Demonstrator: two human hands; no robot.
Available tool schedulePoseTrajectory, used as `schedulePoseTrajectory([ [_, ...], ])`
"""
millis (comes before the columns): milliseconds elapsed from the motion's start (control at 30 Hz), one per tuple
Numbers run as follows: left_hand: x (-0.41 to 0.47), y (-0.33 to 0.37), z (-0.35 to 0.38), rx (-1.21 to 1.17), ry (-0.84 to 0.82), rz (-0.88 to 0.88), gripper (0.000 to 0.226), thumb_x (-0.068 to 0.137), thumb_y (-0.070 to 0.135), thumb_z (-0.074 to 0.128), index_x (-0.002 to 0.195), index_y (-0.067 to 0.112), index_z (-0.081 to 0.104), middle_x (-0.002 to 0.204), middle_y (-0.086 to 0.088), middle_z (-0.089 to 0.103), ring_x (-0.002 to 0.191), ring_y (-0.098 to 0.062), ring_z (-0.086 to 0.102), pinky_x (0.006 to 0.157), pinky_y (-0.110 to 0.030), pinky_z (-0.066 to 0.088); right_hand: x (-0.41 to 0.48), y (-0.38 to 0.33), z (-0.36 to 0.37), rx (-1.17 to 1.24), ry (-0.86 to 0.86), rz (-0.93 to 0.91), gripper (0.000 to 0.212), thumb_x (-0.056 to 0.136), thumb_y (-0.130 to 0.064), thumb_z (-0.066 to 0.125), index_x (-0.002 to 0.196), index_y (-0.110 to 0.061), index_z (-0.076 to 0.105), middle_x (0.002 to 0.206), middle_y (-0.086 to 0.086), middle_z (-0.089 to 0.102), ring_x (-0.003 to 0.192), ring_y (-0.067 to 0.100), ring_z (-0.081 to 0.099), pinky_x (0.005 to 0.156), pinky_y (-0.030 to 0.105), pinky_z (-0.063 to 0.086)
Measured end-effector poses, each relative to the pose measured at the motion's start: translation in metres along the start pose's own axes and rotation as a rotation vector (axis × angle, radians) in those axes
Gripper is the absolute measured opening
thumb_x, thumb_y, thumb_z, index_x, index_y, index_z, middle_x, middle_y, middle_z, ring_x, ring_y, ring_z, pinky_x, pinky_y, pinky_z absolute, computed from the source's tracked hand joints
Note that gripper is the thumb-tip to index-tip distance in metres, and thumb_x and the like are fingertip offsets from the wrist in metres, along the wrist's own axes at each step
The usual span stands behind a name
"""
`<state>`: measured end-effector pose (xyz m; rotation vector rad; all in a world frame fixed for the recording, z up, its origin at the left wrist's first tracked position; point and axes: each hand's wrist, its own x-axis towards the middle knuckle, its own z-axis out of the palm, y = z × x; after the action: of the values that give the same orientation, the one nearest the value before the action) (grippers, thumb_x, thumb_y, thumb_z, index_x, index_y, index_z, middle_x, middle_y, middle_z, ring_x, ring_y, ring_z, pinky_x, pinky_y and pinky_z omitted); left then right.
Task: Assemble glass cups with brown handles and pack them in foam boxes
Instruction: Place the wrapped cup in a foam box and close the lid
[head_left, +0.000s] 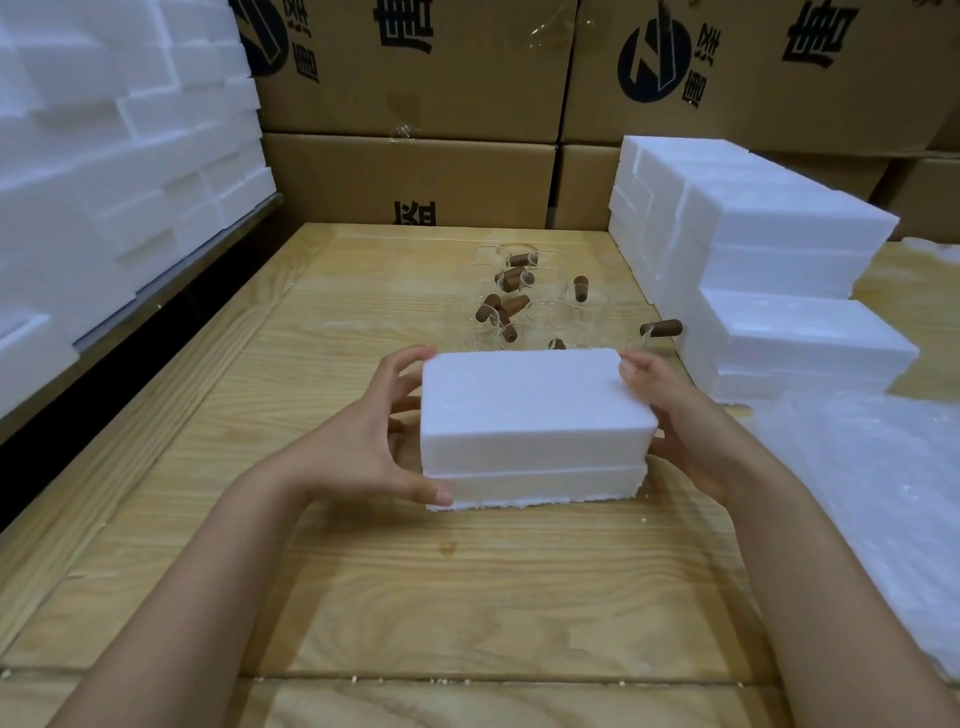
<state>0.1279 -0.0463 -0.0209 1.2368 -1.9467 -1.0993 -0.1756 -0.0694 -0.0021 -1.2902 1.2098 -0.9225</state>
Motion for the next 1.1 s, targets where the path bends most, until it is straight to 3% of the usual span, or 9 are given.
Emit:
schedulePoseTrajectory([
  [233,0.001,0.002,0.002,0.033,0.086,0.079,0.099,0.048,0.043,0.088,0.121,0.063,0.026,0.127,0.041,0.045,0.119,0.011,0.047,0.087,-0.008,0.043,0.006,0.004,-0.001,0.007,0.007,-0.025,0.017,0.094,-0.038,0.052,0.110,-0.037,0.059,0.097,-0.014,0.071,0.081,0.003,0.066,0.071,0.026,0.050],
  [367,0.002,-0.005,0.002,-0.011,0.070,0.020,0.107,0.046,0.043,0.090,0.126,0.063,0.021,0.135,0.025,0.048,0.125,0.010,0.045,0.101,-0.012,0.035,0.008,0.006,0.002,0.023,-0.010,-0.041,0.023,0.094,-0.039,0.052,0.117,-0.039,0.052,0.113,-0.006,0.065,0.089,0.006,0.066,0.074,0.026,0.049],
  [533,0.001,-0.010,0.006,-0.105,0.138,0.021,0.106,0.047,0.033,0.092,0.129,0.059,0.031,0.122,0.019,0.062,0.121,-0.003,0.055,0.101,-0.023,0.042,0.006,0.007,0.012,0.110,0.039,-0.158,0.023,0.095,-0.028,0.054,0.109,-0.046,0.055,0.107,0.002,0.060,0.073,0.007,0.064,0.057,0.020,0.049],
  [667,0.000,-0.009,0.002,-0.209,0.152,0.026,0.101,0.048,0.027,0.091,0.129,0.057,0.038,0.119,0.013,0.066,0.115,-0.012,0.062,0.090,-0.021,0.051,0.003,0.005,0.017,0.122,0.024,-0.172,0.028,0.098,-0.042,0.039,0.099,-0.040,0.067,0.109,-0.010,0.062,0.093,0.013,0.058,0.072,0.026,0.046],
  [733,-0.001,-0.006,0.000,-0.263,0.157,0.025,0.097,0.049,0.028,0.089,0.128,0.056,0.041,0.117,0.010,0.068,0.111,-0.013,0.064,0.084,-0.022,0.053,-0.001,0.001,0.014,0.188,-0.024,-0.189,0.031,0.093,-0.051,0.045,0.107,-0.036,0.068,0.114,-0.014,0.064,0.109,0.017,0.057,0.080,0.030,0.049],
  [800,0.000,-0.004,-0.002,-0.295,0.164,0.023,0.093,0.049,0.032,0.087,0.128,0.055,0.043,0.114,0.008,0.069,0.110,-0.013,0.064,0.085,-0.027,0.053,-0.005,-0.004,0.009,0.244,-0.101,-0.181,0.048,0.076,-0.064,0.059,0.114,-0.035,0.066,0.124,-0.011,0.062,0.116,0.018,0.057,0.079,0.031,0.054],
  [933,0.000,-0.002,-0.007,-0.407,0.141,-0.024,0.094,0.047,0.036,0.086,0.130,0.049,0.045,0.111,0.006,0.071,0.107,-0.017,0.066,0.082,-0.030,0.055,-0.011,-0.015,0.010,0.196,-0.143,-0.138,0.044,0.069,-0.059,0.058,0.110,-0.043,0.064,0.119,-0.010,0.062,0.115,0.022,0.056,0.072,0.034,0.057],
  [1000,0.000,0.001,-0.009,-0.452,0.109,-0.056,0.099,0.039,0.049,0.092,0.127,0.049,0.049,0.112,0.008,0.070,0.106,-0.017,0.067,0.076,-0.027,0.055,-0.010,-0.017,0.012,0.160,-0.090,-0.099,0.045,0.067,-0.063,0.056,0.105,-0.042,0.065,0.123,-0.002,0.059,0.113,0.029,0.057,0.071,0.040,0.056],
  [1100,0.001,0.004,-0.008,-0.504,0.102,-0.082,0.105,0.035,0.065,0.089,0.130,0.041,0.051,0.119,0.005,0.068,0.110,-0.018,0.065,0.076,-0.029,0.057,-0.007,-0.014,0.010,0.169,-0.045,-0.009,0.050,0.074,-0.063,0.055,0.112,-0.033,0.065,0.128,0.008,0.058,0.113,0.035,0.059,0.084,0.058,0.050],
])
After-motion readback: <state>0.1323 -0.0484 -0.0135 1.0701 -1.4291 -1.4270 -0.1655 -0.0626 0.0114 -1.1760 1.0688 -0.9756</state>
